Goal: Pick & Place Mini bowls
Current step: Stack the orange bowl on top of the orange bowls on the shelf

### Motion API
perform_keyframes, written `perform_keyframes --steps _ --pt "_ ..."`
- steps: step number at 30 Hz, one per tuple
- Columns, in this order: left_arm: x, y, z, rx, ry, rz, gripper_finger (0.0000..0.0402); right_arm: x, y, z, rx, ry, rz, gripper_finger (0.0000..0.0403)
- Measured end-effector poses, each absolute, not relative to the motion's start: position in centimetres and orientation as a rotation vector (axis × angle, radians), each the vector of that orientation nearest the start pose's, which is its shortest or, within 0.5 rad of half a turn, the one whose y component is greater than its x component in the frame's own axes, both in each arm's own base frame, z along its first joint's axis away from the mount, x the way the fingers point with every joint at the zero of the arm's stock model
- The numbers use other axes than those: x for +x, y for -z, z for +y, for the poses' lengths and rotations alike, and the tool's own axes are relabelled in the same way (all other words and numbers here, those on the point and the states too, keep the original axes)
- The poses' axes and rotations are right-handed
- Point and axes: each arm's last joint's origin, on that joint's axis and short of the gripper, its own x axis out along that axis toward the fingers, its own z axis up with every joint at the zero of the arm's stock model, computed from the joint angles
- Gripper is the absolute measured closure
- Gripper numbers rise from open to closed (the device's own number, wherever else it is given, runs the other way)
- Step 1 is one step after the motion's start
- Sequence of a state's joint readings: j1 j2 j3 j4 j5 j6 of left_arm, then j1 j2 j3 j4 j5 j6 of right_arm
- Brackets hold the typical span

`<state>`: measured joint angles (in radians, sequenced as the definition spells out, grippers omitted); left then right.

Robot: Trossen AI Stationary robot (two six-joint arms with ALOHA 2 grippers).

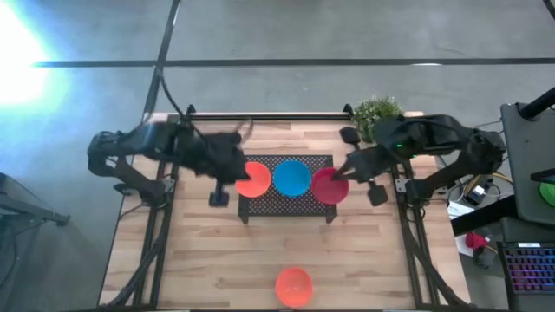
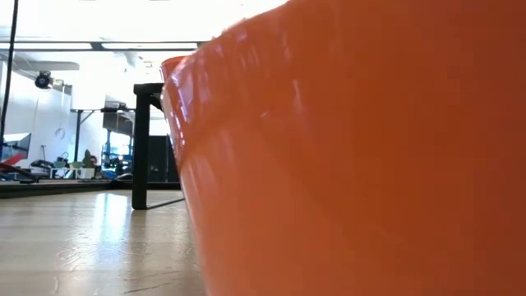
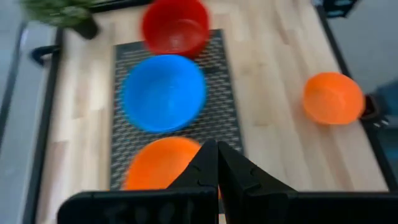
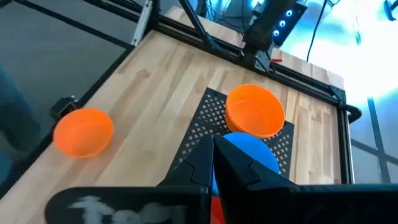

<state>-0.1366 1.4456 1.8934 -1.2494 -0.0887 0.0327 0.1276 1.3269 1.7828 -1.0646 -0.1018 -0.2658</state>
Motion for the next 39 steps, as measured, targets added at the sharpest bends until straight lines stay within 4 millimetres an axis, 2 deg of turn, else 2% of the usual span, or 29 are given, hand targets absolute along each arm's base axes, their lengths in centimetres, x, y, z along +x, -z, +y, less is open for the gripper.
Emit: perform_keyframes --steps 4,8,15,24,34,39 --pt "26.6 -43.9 -6.5 0.116 0.103 0.810 0.0402 20.4 -47.5 3.4 -0.269 -0.325 0.548 0.0394" --pt "28.4 -41.9 -9.6 0.007 0.096 0.848 0.0402 18.4 -48.2 3.9 -0.280 -0.363 0.513 0.0394" --pt "31.9 -38.2 -13.9 -0.194 0.045 0.909 0.0402 16.4 -48.2 4.7 -0.304 -0.437 0.534 0.0394" --pt "36.1 -33.4 -16.4 -0.350 0.051 0.985 0.0396 15.2 -47.5 4.6 -0.347 -0.468 0.620 0.0394" --pt "38.0 -29.5 -18.1 -0.362 0.095 1.097 0.0334 15.0 -47.6 4.6 -0.356 -0.470 0.613 0.0394" --pt "39.2 -26.8 -19.0 -0.315 0.109 1.133 0.0327 15.0 -47.6 4.6 -0.356 -0.470 0.613 0.0394"
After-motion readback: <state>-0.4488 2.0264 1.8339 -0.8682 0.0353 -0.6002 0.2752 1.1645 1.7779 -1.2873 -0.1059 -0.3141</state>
